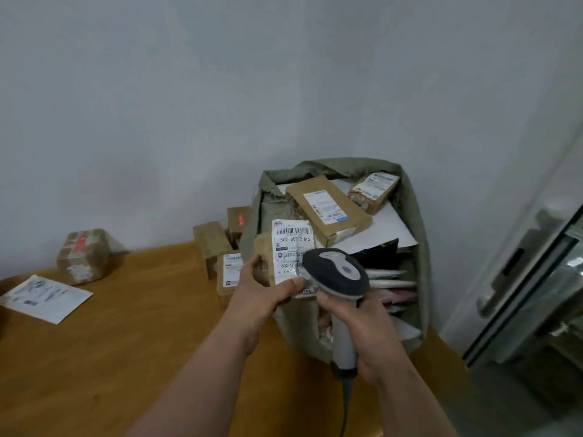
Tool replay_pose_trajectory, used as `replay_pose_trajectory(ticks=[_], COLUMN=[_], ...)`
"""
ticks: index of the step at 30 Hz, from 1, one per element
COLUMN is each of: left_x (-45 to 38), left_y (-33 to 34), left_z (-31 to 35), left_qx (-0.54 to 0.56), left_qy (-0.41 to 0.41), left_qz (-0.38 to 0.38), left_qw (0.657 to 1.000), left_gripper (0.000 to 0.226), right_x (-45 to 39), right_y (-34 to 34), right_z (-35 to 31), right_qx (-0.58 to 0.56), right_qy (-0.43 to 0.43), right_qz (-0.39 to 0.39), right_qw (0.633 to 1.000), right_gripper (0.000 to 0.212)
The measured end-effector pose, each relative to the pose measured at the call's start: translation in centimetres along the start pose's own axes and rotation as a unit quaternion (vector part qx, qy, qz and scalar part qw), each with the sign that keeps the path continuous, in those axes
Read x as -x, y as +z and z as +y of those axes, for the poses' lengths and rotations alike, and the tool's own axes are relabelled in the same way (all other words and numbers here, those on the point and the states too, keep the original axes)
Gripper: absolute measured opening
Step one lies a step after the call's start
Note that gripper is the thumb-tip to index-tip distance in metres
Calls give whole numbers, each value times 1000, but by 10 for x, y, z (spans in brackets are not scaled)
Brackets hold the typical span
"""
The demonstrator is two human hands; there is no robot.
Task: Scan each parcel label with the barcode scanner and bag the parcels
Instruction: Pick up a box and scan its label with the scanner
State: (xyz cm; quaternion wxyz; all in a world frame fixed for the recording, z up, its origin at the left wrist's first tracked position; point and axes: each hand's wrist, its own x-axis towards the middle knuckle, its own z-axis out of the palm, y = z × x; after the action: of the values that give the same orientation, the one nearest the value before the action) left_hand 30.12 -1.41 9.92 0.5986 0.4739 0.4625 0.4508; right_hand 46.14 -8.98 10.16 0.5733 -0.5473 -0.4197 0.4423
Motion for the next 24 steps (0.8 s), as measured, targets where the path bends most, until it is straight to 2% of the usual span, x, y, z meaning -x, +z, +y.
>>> replay_pose_trajectory(ticks=[4, 8, 11, 14, 17, 21, 24], left_x=[-35, -73, -95, -117, -133, -158, -178], left_y=[37, 67, 87, 110, 138, 180, 208], left_z=[12, 20, 26, 30, 30, 34, 34], left_qx=[-106, -182, -240, -325, -383, -439, -500], left_qy=[57, 128, 157, 195, 211, 237, 214], left_qz=[18, 6, -5, -10, -32, -38, -41], left_qw=[993, 975, 958, 925, 899, 866, 838], left_gripper=[107, 93, 104, 113, 111, 108, 104], right_x=[-21, -44, -60, -75, -93, -133, -170], right_y=[-22, -44, -73, -109, -146, -190, -215], right_z=[-5, -7, -11, -10, -6, -6, -8], right_qx=[-25, -46, -43, -76, -89, -118, -126], right_qy=[-2, 4, 0, 21, 38, 60, 111], right_qz=[29, 84, 143, 211, 253, 258, 190], right_qw=[999, 995, 989, 974, 963, 957, 967], right_gripper=[12, 16, 19, 29, 18, 18, 25])
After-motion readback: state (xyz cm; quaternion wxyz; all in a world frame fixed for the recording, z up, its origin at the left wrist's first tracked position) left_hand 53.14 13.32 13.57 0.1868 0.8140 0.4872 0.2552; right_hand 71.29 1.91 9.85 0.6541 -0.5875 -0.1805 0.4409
